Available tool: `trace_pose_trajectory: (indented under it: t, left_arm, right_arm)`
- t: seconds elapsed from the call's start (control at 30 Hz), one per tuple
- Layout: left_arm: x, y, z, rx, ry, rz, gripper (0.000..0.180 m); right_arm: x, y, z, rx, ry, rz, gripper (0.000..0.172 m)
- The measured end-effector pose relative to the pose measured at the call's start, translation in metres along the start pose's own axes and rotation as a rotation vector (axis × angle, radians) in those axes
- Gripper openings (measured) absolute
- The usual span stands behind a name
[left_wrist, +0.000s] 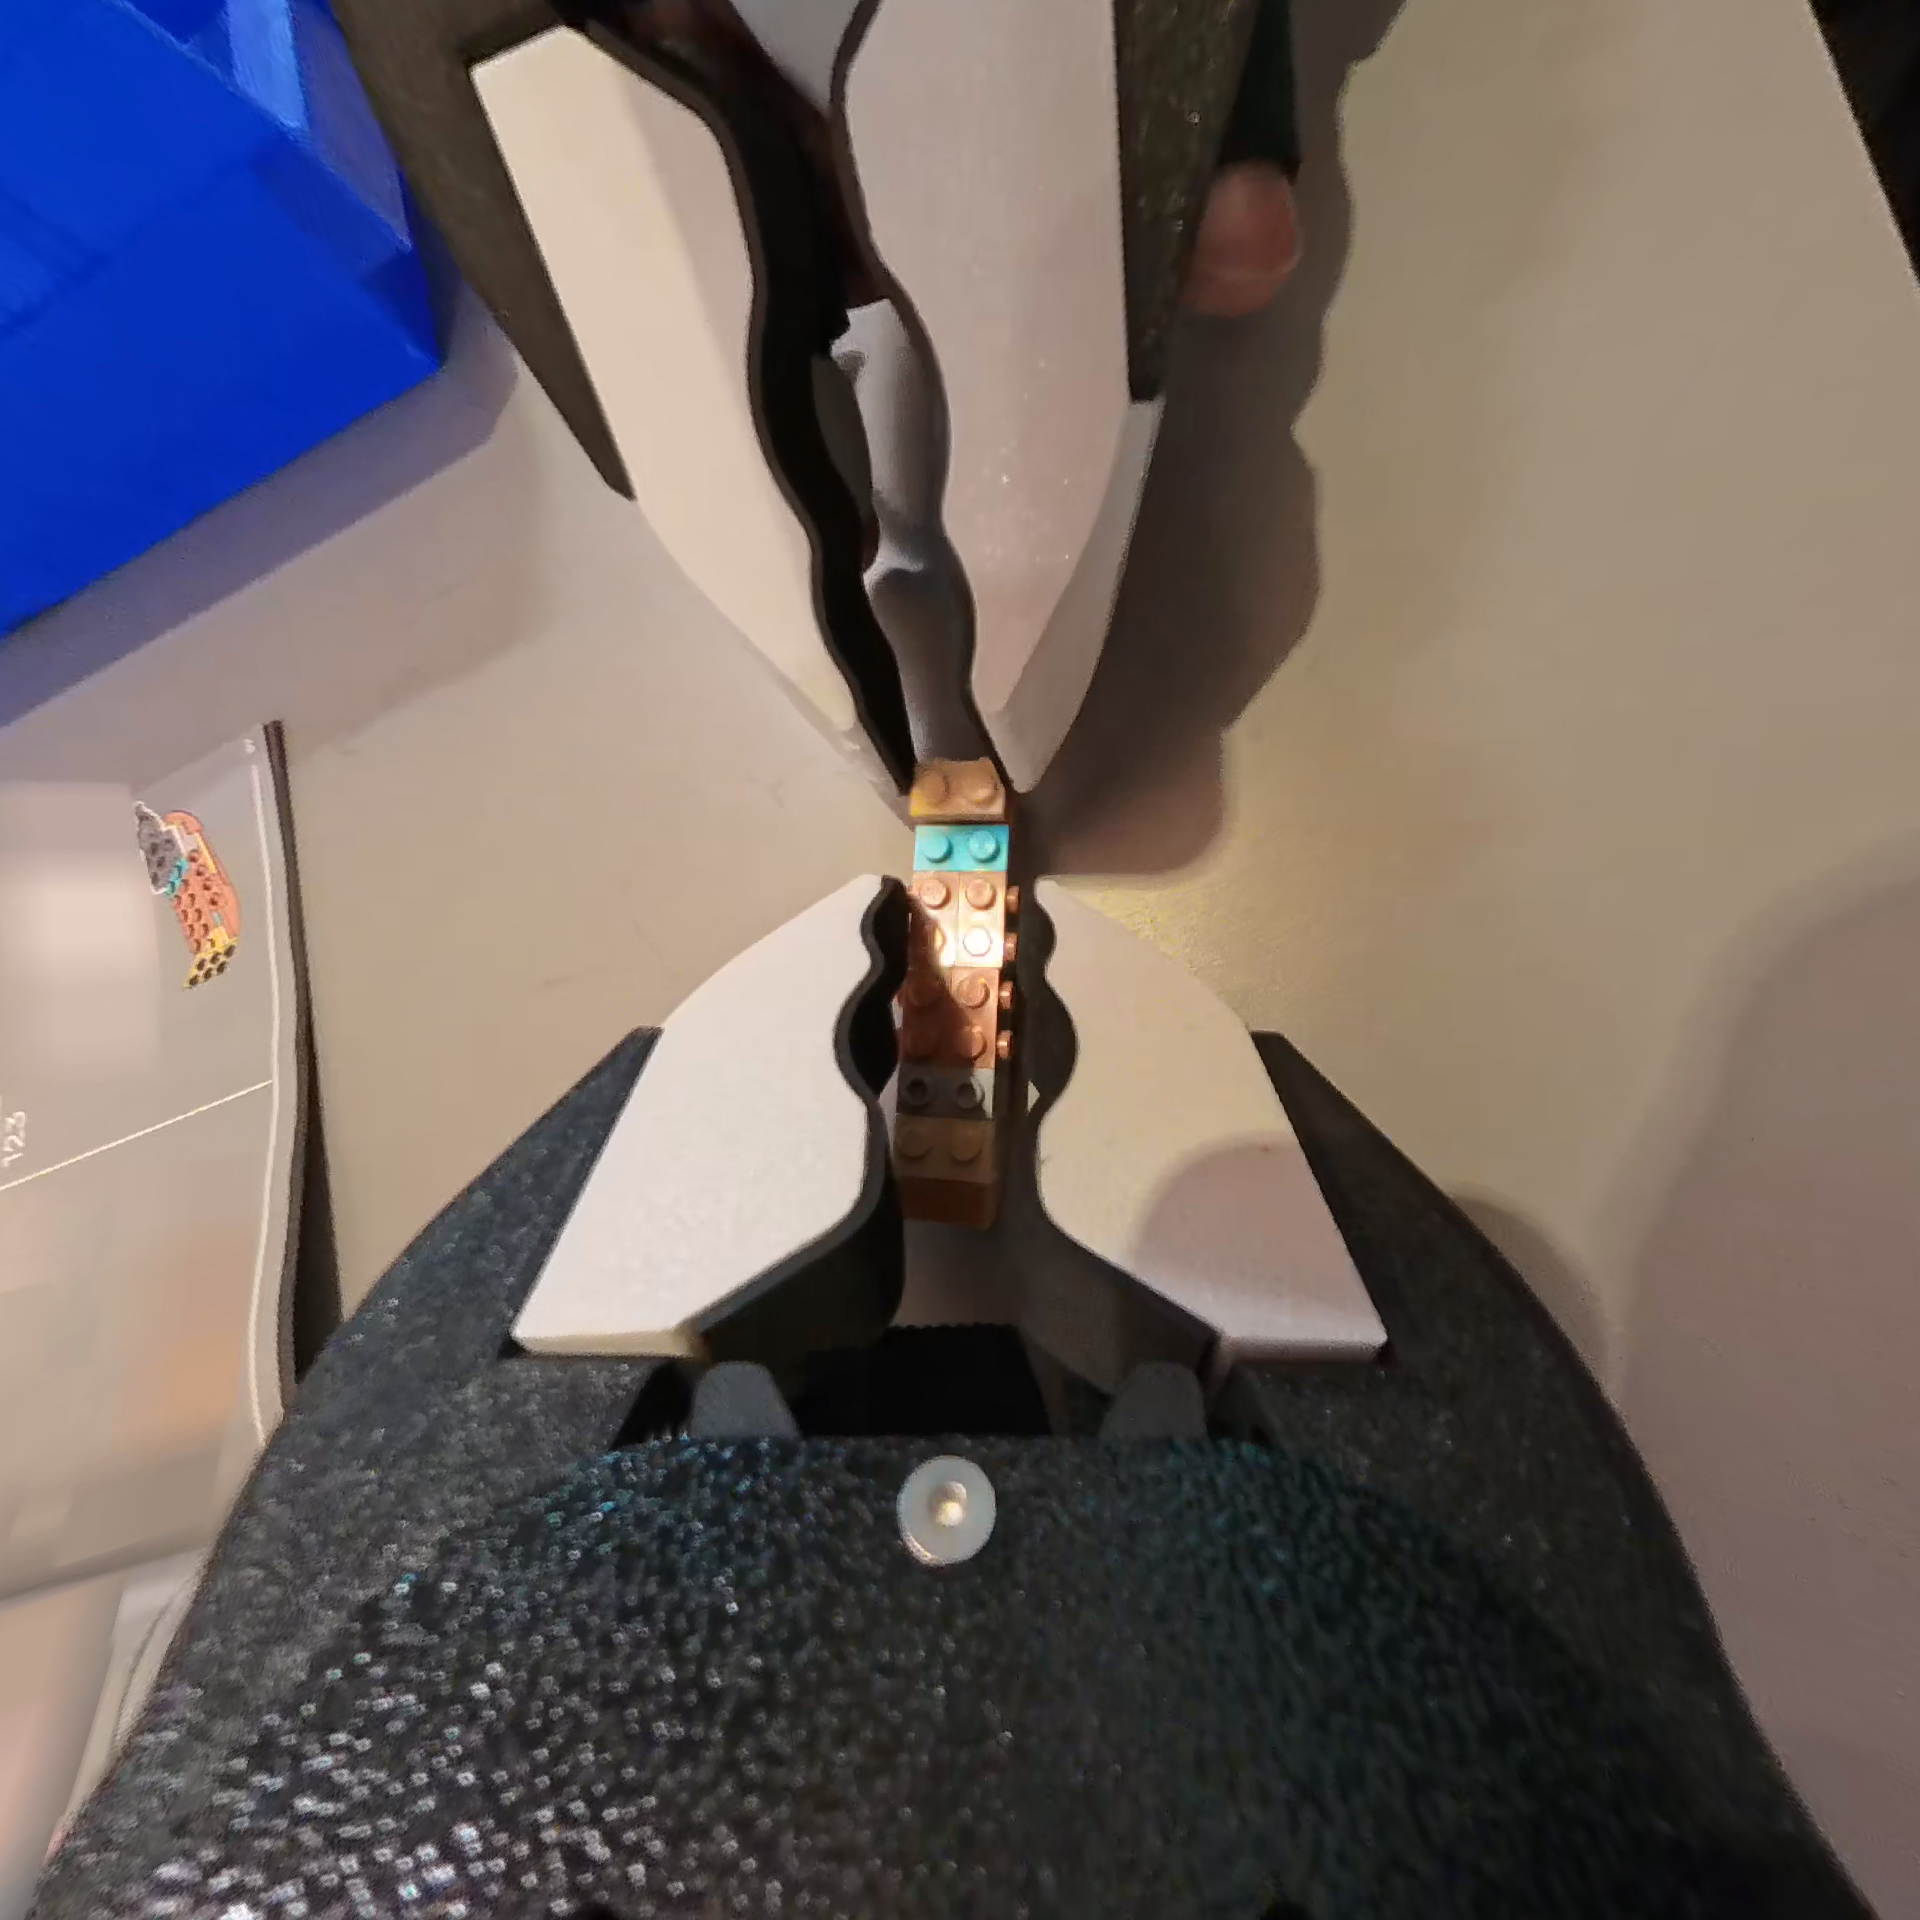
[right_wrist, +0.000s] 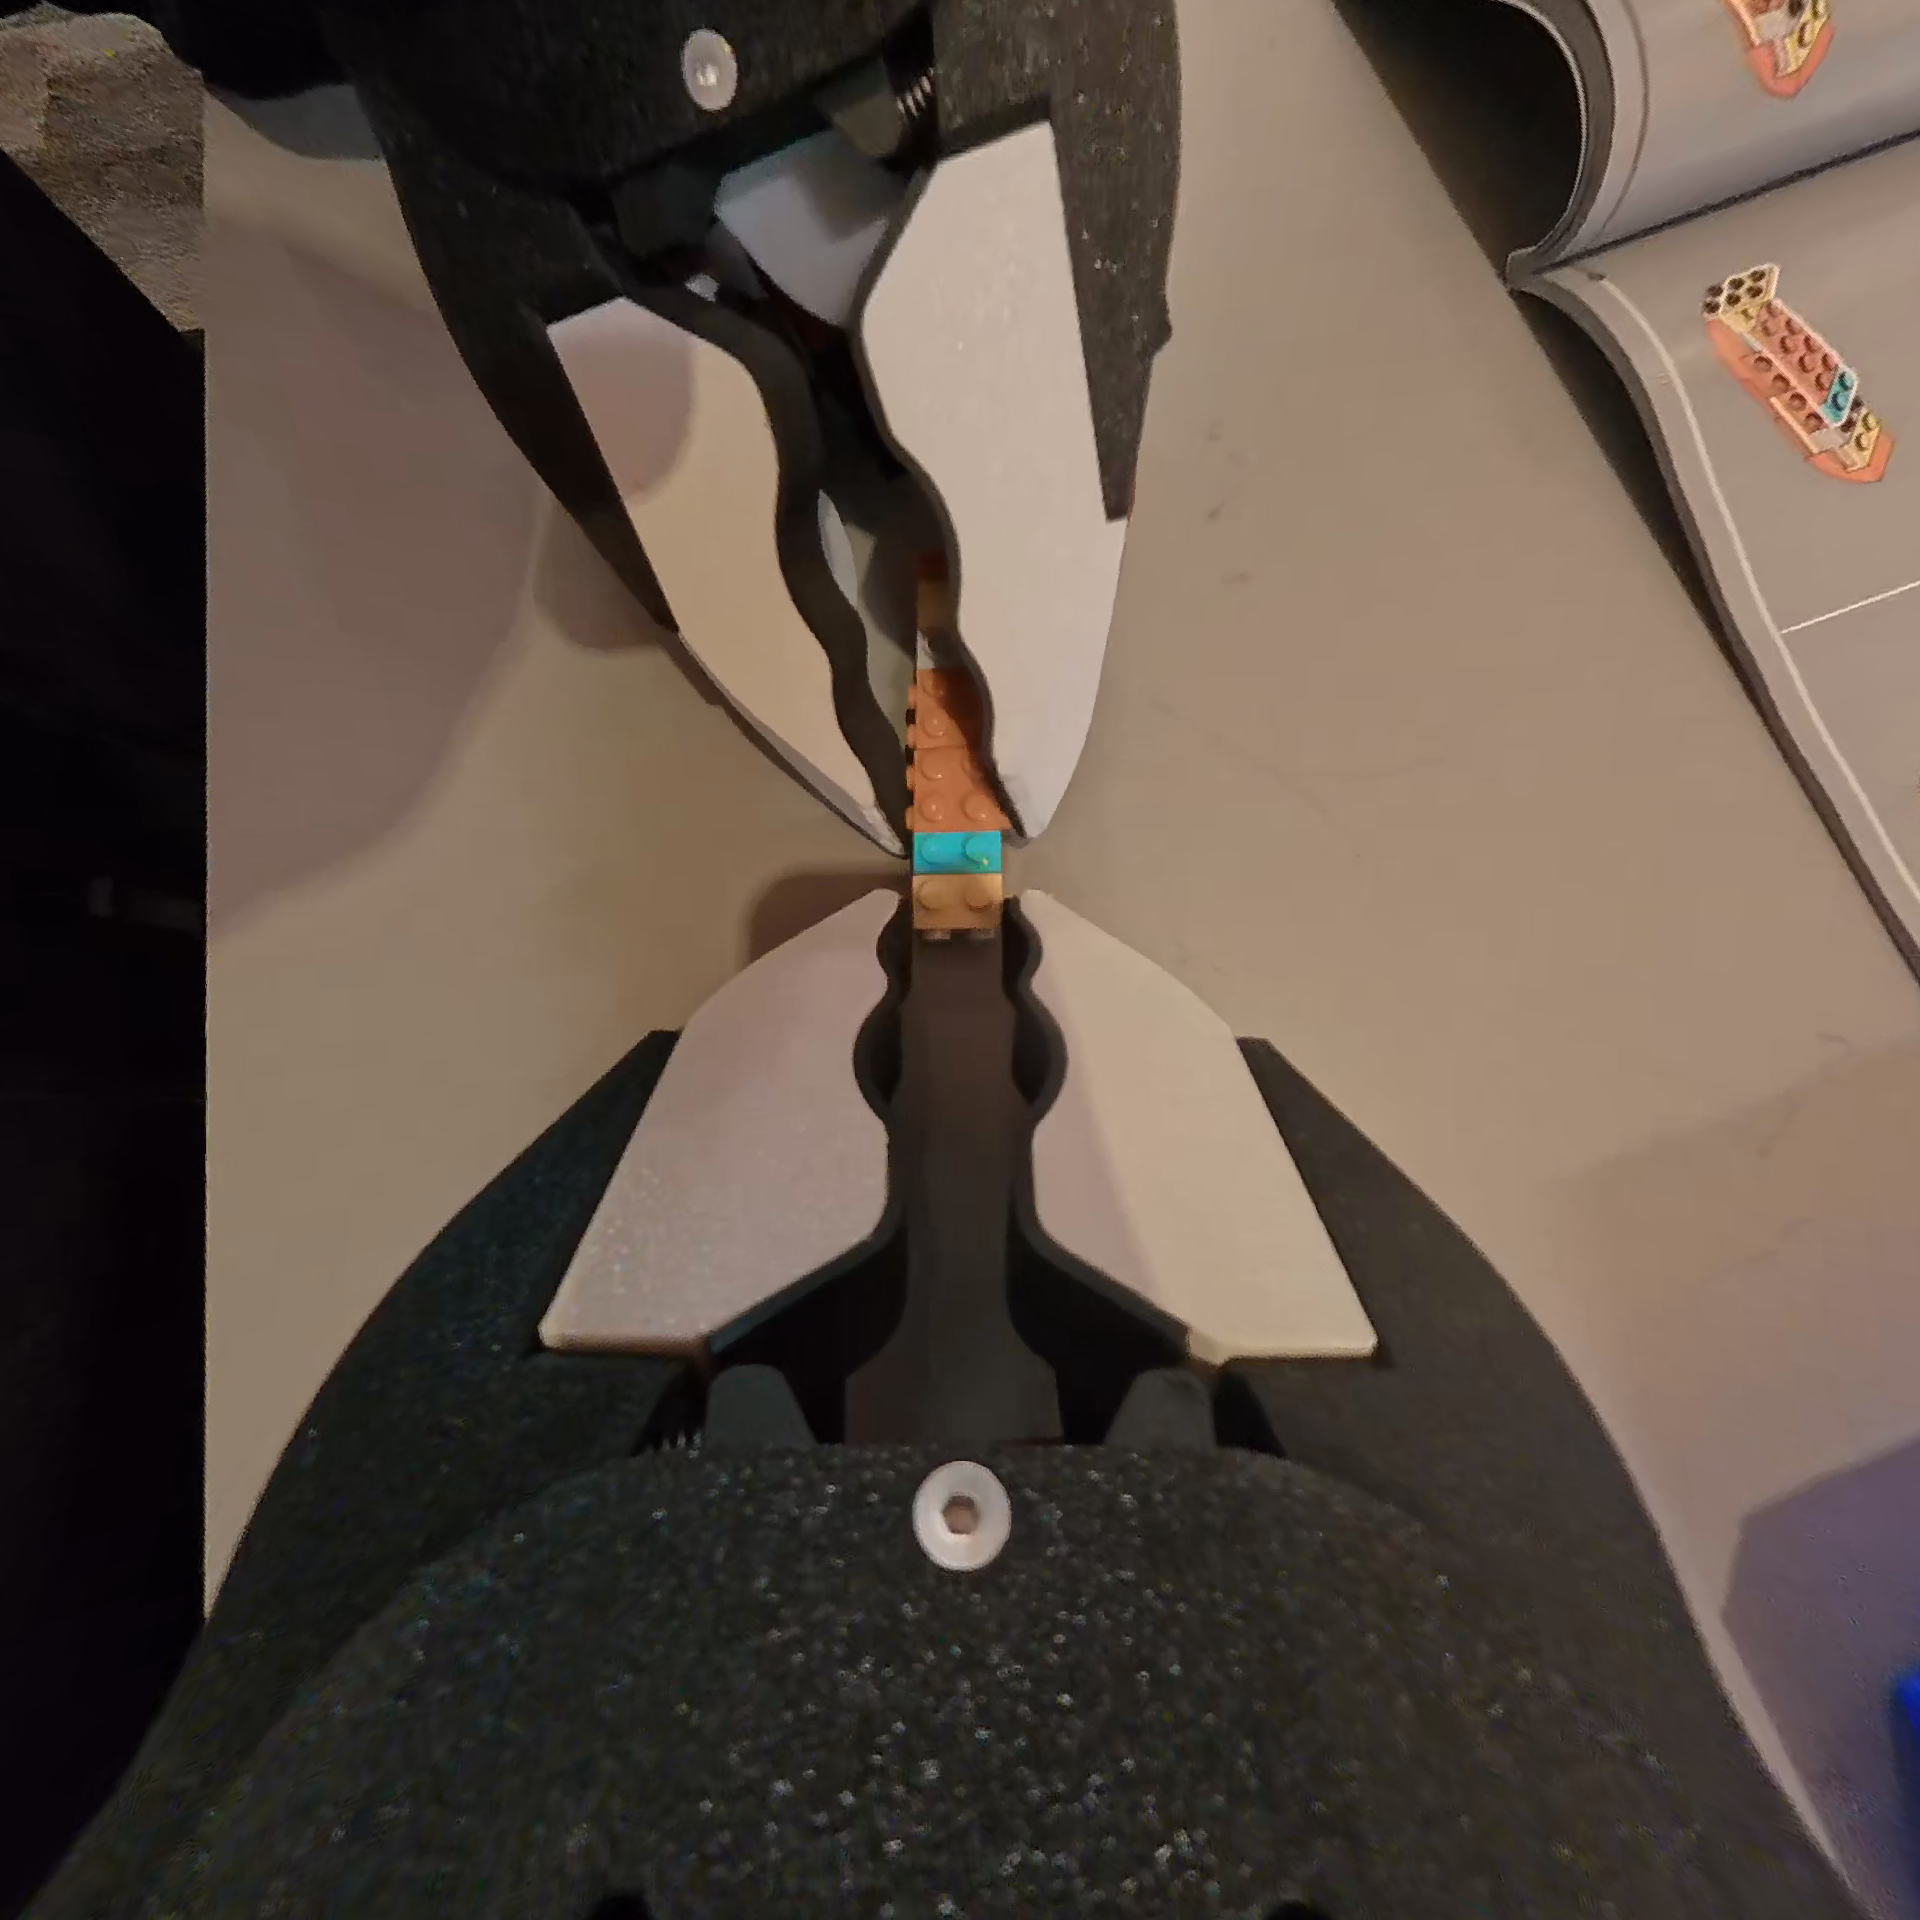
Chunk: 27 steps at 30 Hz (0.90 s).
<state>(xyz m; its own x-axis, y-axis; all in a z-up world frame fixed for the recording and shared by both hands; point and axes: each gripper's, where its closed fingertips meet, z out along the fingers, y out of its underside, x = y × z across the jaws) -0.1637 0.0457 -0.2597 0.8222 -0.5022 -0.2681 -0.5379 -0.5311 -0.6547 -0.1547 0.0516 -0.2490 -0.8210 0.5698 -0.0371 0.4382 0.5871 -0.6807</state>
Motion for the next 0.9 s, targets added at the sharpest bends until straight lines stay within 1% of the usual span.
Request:
trace_pose_trajectory:
  t: [0.4,0.9]
  left_arm:
    - [0.0000,-0.0030,0.0000,0.048,0.020,-0.041,0.020]
    - [-0.0003,-0.0046,0.0004,0.066,0.021,-0.052,0.020]
  right_arm:
    - [0.0002,0.0008,0.0008,0.004,0.008,-0.012,0.017]
    - [0.0009,-0.0026,0.0002,0.021,0.024,-0.018,0.017]
